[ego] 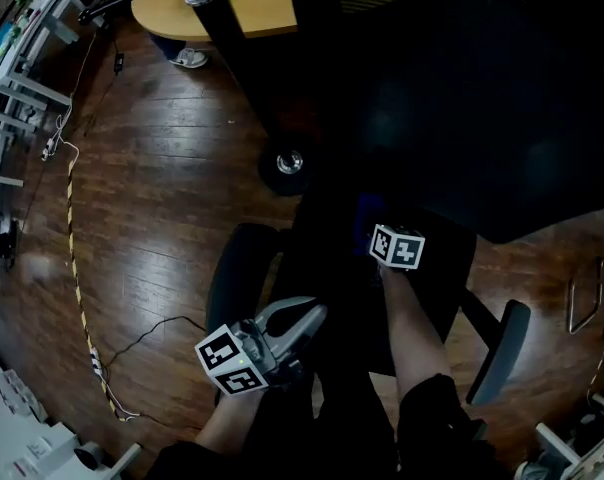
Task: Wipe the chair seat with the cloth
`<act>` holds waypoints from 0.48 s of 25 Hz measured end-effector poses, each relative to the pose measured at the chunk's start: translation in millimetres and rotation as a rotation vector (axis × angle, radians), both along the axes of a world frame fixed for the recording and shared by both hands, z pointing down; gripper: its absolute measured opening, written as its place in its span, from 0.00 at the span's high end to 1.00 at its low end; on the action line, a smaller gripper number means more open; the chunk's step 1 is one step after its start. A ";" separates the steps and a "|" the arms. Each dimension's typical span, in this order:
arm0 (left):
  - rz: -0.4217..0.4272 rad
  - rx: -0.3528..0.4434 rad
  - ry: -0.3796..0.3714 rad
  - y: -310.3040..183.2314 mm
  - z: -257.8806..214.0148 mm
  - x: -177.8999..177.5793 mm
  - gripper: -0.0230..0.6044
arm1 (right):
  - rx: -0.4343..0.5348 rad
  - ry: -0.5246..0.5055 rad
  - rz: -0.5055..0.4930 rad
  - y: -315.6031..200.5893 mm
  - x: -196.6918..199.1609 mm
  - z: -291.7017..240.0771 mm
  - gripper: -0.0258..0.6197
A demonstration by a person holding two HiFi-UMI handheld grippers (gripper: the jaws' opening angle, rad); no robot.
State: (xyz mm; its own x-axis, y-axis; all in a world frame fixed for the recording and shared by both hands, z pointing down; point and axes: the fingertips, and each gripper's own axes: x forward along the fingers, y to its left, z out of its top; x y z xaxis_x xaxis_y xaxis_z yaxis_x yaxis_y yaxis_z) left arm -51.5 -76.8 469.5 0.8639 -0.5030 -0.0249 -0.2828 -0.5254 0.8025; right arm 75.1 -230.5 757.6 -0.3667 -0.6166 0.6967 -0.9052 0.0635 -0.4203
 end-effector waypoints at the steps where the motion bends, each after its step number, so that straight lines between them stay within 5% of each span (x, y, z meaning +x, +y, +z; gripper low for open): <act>1: 0.013 0.003 0.004 -1.6 -0.5 6.9 0.98 | -0.011 0.011 0.037 9.3 22.5 1.7 0.86; 8: 0.134 0.022 0.014 -3.6 -4.0 63.3 0.98 | -0.039 0.144 0.286 79.3 196.0 -19.6 0.86; 12: 0.168 0.018 0.002 2.1 -3.1 84.7 0.98 | -0.027 0.181 0.351 105.1 253.4 -28.0 0.86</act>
